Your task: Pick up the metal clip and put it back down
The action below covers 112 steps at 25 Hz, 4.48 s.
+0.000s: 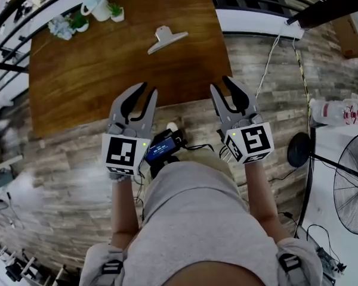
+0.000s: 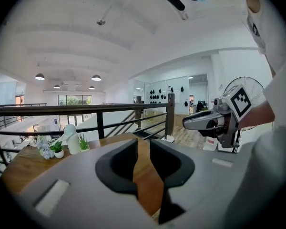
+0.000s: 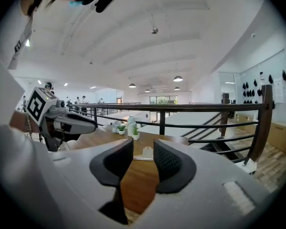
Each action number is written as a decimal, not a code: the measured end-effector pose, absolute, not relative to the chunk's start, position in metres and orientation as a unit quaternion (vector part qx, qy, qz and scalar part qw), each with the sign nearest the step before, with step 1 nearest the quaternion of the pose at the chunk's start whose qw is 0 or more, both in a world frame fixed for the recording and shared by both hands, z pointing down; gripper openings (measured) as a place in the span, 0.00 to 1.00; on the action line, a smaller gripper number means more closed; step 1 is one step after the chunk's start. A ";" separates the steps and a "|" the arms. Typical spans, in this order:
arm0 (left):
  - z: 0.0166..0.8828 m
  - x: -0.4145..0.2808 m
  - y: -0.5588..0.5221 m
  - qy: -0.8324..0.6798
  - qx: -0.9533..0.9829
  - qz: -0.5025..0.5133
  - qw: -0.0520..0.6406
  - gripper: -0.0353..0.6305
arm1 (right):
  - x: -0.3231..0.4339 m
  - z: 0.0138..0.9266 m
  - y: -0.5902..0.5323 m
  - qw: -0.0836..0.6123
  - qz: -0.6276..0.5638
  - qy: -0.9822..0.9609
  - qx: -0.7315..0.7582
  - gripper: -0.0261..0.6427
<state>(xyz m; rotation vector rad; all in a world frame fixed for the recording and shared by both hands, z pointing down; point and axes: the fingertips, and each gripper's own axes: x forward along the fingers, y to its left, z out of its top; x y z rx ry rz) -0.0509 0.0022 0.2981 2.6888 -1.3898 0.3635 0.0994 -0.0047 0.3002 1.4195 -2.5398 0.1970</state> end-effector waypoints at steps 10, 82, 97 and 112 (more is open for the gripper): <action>0.306 -0.065 -0.018 -0.457 0.879 0.122 0.056 0.18 | 0.087 0.306 -0.024 0.128 0.065 -0.866 0.478 0.23; 0.412 -0.109 -0.137 -0.560 0.792 0.152 0.191 0.17 | -0.013 0.453 -0.224 0.255 0.129 -0.910 0.300 0.46; 0.426 -0.111 -0.140 -0.562 0.786 0.156 0.205 0.17 | -0.033 0.489 -0.238 0.276 0.147 -0.902 0.297 0.51; 0.435 -0.109 -0.145 -0.558 0.786 0.162 0.213 0.17 | -0.038 0.507 -0.241 0.292 0.172 -0.895 0.288 0.45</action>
